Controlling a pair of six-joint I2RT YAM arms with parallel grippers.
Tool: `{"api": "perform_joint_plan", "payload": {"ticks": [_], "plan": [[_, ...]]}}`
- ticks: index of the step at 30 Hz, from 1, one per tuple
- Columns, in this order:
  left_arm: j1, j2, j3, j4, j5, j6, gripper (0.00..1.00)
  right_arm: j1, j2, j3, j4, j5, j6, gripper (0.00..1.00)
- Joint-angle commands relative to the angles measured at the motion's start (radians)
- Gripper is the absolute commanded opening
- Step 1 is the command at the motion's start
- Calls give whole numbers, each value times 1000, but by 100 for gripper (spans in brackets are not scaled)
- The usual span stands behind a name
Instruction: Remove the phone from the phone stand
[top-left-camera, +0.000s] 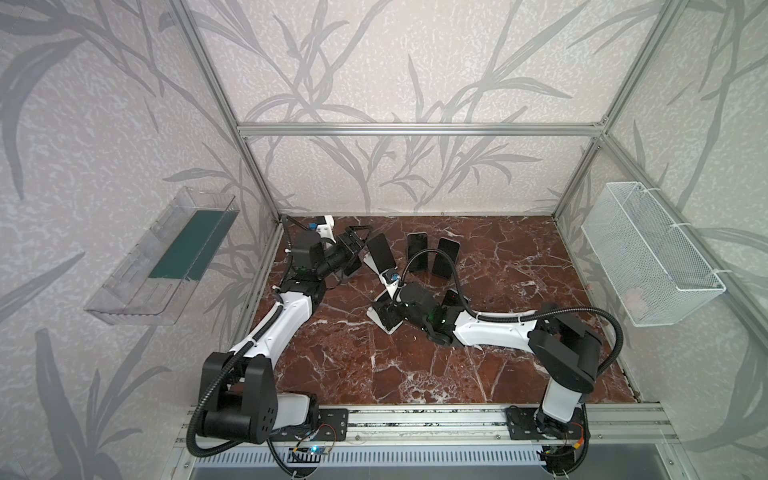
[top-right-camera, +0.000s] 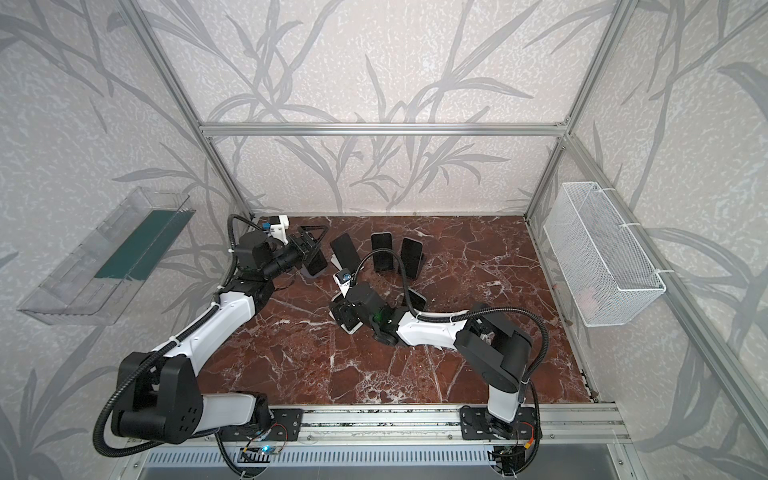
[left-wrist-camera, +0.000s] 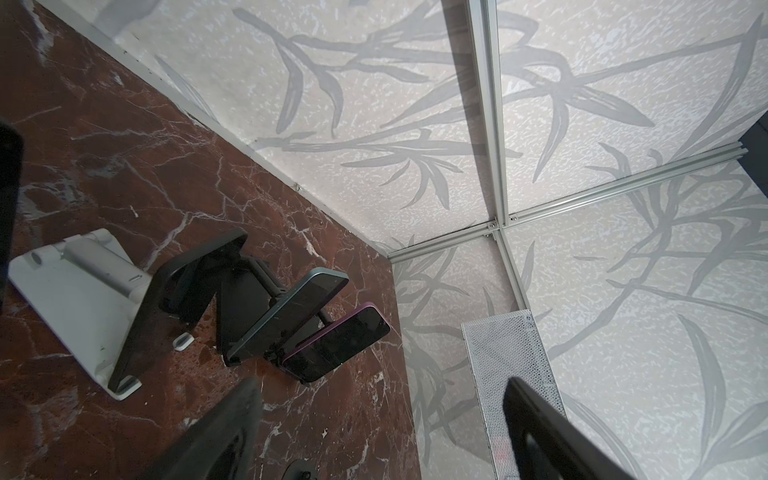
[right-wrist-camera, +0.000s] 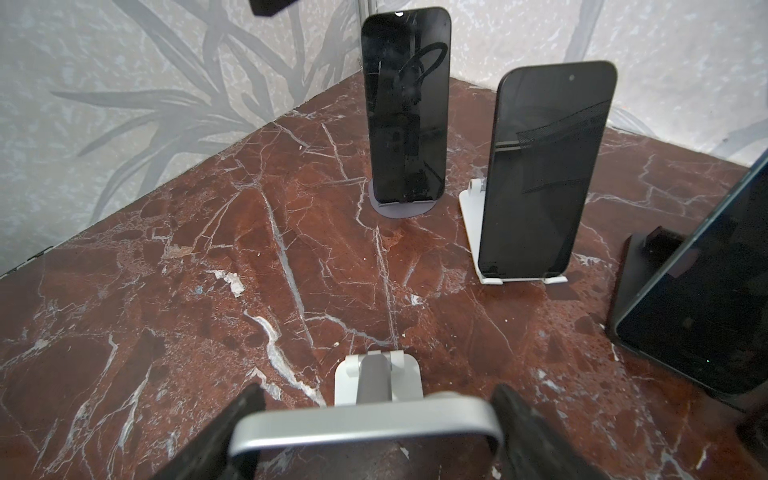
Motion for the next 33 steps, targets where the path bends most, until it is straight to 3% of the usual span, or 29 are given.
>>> {"api": "perform_joint_plan", "payload": {"ticks": [1,14,33], "plan": [[-5,10,18,26,26,-11,90,-5,-2,-15,22,-6,8,80],[-7,9,18,22,28,-12,89,-5,-45,-25,11,-19,-14,63],[-9,2,26,13,39,-9,89,-4,-138,-13,-42,-56,-54,56]]}}
